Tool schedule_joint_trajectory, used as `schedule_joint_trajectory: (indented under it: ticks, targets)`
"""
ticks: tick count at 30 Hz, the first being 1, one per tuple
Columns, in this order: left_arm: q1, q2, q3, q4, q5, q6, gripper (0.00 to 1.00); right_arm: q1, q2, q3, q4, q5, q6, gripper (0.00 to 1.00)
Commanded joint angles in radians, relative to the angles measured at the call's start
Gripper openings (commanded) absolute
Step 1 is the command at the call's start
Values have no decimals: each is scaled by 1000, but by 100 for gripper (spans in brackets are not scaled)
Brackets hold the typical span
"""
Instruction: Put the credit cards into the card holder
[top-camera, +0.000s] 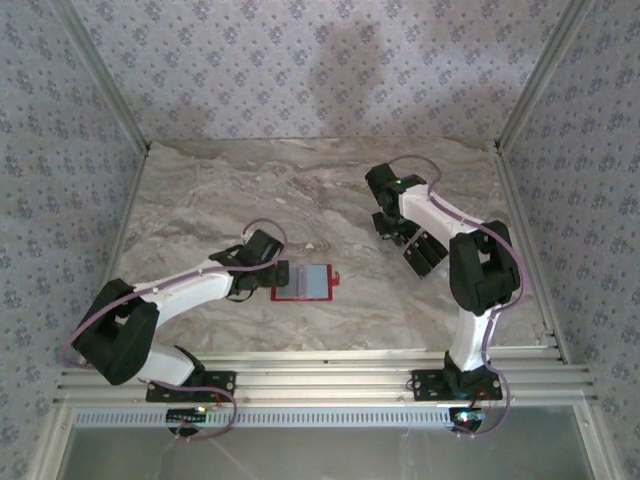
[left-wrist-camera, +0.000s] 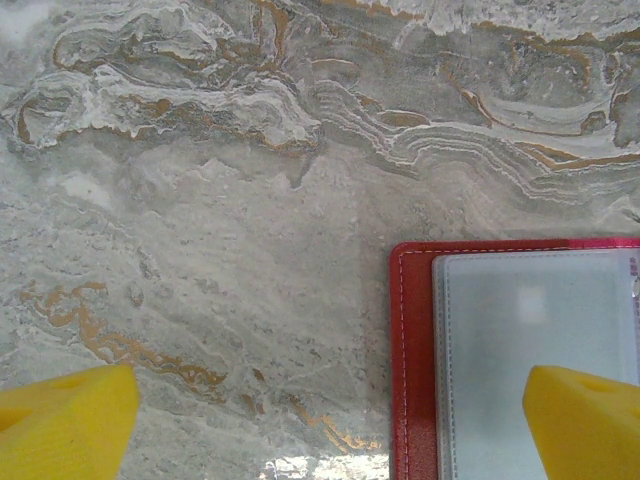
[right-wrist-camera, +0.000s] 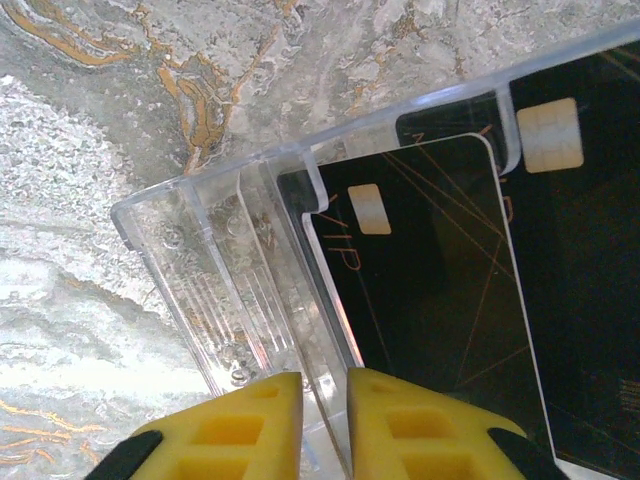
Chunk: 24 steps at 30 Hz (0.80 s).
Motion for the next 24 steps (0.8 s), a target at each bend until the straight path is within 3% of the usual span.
schedule_joint_trajectory:
  ticks: [1,14,24]
  targets:
    - [-7,8,29,-3,-11,10,99,-7,-8,27,-19,-15,-7,18]
    - [-6,11,35,-8,-12,14,99,-34,-15,56,-27,-76,-37,1]
    - [-4,-3,44,-46,-35,22,99,-35,-99,88,-52,-122,-18,0]
